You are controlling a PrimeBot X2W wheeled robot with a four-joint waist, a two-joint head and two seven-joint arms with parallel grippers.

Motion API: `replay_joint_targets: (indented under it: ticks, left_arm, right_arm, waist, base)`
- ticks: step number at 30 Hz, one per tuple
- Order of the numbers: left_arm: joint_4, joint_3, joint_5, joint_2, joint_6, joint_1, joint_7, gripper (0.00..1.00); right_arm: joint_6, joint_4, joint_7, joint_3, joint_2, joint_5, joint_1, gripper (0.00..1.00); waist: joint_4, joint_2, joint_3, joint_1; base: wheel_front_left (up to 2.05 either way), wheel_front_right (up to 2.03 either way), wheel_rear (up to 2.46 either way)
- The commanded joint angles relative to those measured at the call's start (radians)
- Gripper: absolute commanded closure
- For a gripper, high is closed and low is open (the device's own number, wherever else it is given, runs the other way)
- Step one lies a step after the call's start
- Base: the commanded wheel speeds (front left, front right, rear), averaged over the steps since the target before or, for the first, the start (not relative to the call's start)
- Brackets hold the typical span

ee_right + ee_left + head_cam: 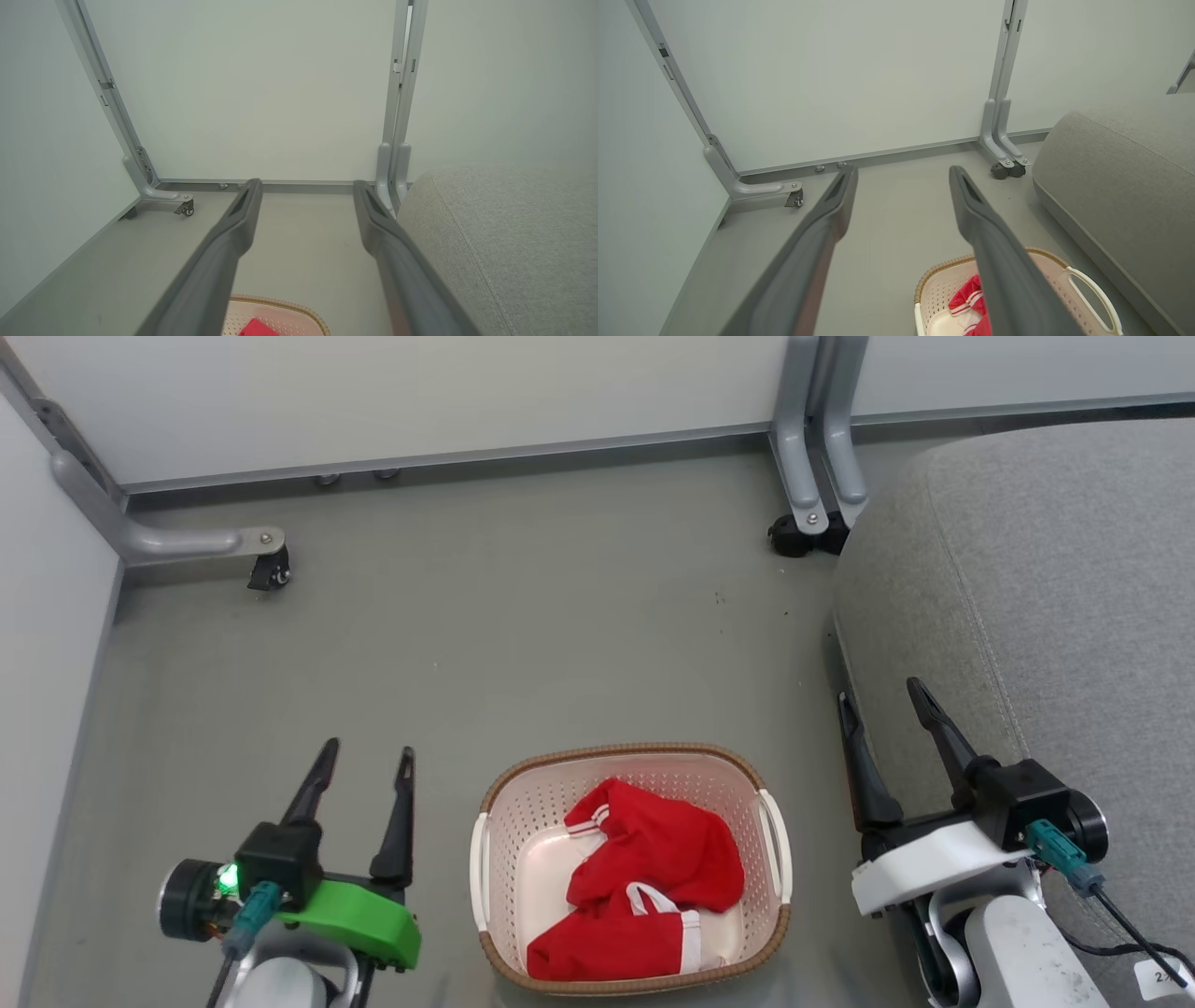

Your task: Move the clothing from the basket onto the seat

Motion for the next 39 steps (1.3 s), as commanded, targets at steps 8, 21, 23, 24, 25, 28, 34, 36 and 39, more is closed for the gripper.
replay_joint_targets:
  ticks: [8,21,23,24,25,28,34,36,39]
  left_arm:
    - [0.124,-0.21,-0.049,0.005,-0.003,-0.134,0.0,0.0]
    - [0.415,-0.549,-0.152,-0.003,-0.003,-0.404,0.005,0.0]
    - [0.461,-0.596,-0.17,-0.003,-0.003,-0.45,0.013,0.0]
    - [0.481,-0.617,-0.178,-0.002,-0.003,-0.466,0.02,0.0]
    - [0.505,-0.64,-0.192,-0.001,-0.003,-0.488,0.033,0.0]
    - [0.56,-0.692,-0.22,0.008,-0.003,-0.542,0.062,0.0]
    - [0.652,-0.74,-0.272,0.041,-0.003,-0.654,0.091,0.0]
    - [0.677,-0.75,-0.282,0.053,-0.003,-0.689,0.099,0.0]
    - [0.708,-0.761,-0.3,0.071,-0.003,-0.742,0.108,0.0]
  right_arm:
    - [0.0,-0.05,0.003,0.02,-0.001,0.016,-0.069,0.0]
    - [0.0,-0.14,-0.002,0.059,0.0,0.042,-0.202,0.0]
    - [0.0,-0.157,-0.003,0.066,-0.001,0.049,-0.223,0.0]
    - [0.0,-0.162,-0.003,0.069,0.0,0.051,-0.23,0.0]
    - [0.0,-0.171,-0.003,0.073,0.0,0.053,-0.24,0.0]
    - [0.0,-0.197,-0.003,0.083,0.0,0.065,-0.268,0.0]
    - [0.0,-0.251,-0.003,0.102,0.0,0.096,-0.311,0.0]
    - [0.0,-0.265,-0.003,0.108,0.0,0.109,-0.324,0.0]
    - [0.0,-0.285,-0.003,0.115,0.0,0.125,-0.342,0.0]
  waist:
    - [-0.066,0.0,0.125,0.0]
    - [-0.164,0.0,0.388,0.0]
    - [-0.18,0.0,0.435,0.0]
    - [-0.186,0.0,0.454,0.0]
    - [-0.195,0.0,0.481,0.0]
    - [-0.217,0.0,0.544,0.0]
    - [-0.256,0.0,0.667,0.0]
    - [-0.27,0.0,0.704,0.0]
    - [-0.29,0.0,0.761,0.0]
  base:
    - [0.0,0.0,0.0]
    - [0.0,0.0,0.0]
    - [0.0,0.0,0.0]
    - [0.0,0.0,0.0]
    - [0.0,0.0,0.0]
    - [0.0,0.0,0.0]
    - [0.0,0.0,0.0]
    - [0.0,0.0,0.0]
    - [0.0,0.0,0.0]
